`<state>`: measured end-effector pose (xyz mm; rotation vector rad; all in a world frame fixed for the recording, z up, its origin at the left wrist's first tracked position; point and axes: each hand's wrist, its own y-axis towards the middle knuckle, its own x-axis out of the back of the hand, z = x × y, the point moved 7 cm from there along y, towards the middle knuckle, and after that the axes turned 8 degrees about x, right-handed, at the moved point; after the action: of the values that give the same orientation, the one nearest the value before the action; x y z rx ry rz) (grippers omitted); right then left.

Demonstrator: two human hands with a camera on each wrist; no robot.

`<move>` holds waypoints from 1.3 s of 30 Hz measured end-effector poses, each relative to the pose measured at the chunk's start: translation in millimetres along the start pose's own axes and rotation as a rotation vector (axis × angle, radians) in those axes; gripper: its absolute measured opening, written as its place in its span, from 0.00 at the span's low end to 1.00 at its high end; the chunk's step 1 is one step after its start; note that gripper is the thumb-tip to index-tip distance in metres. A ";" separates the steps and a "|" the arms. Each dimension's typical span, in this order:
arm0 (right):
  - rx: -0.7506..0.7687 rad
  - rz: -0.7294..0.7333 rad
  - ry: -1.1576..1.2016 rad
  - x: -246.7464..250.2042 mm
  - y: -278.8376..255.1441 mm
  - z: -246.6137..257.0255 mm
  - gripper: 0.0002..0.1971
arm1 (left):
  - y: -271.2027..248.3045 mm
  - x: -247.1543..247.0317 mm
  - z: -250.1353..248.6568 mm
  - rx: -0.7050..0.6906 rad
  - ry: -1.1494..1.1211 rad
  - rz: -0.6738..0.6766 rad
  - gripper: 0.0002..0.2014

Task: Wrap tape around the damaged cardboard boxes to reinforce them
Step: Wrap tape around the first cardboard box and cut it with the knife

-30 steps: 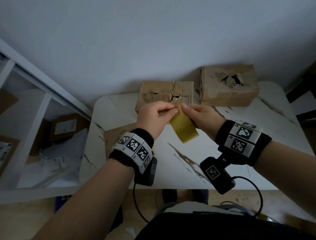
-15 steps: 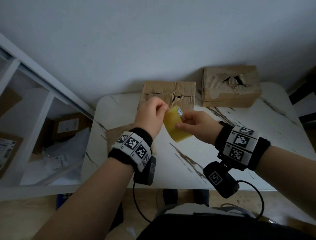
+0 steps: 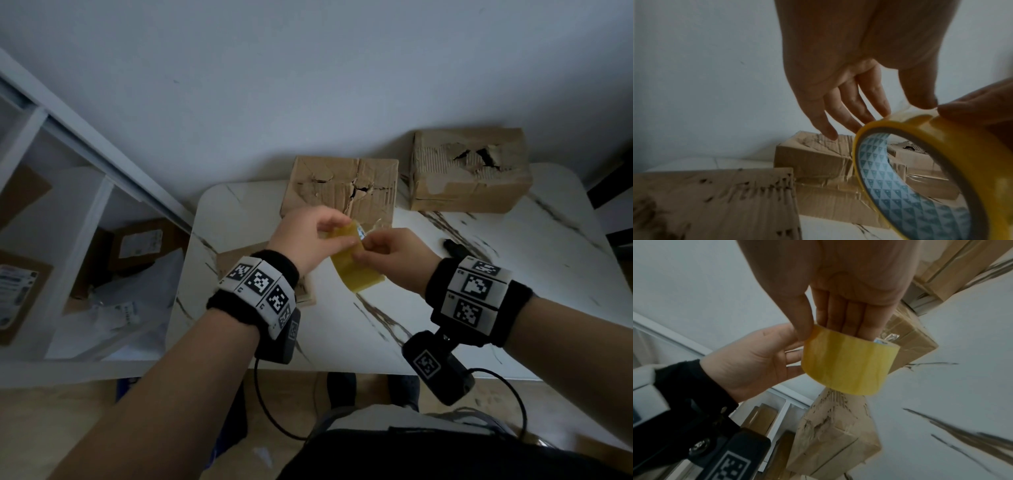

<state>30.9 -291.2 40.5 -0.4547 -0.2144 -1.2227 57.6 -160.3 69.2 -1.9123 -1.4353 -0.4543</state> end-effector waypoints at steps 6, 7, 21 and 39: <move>-0.011 0.050 -0.058 -3.3 1.2 -2.5 0.10 | 0.0 5.0 -2.1 -0.059 0.078 -0.121 0.02; 0.002 0.058 -0.085 -2.8 1.2 -1.4 0.09 | 0.4 3.9 -2.7 -0.065 0.098 -0.124 0.03; 0.028 -0.189 -0.078 19.1 6.0 -2.1 0.01 | 2.6 6.2 -10.7 -0.074 0.074 -0.032 0.08; 0.149 0.113 -0.394 0.3 21.0 13.5 0.19 | -6.9 17.5 -11.5 -0.075 -0.029 -0.031 0.06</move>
<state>51.8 -279.9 48.0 -0.5669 -0.6045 -0.9905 58.3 -155.2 90.6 -1.9658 -1.4871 -0.5030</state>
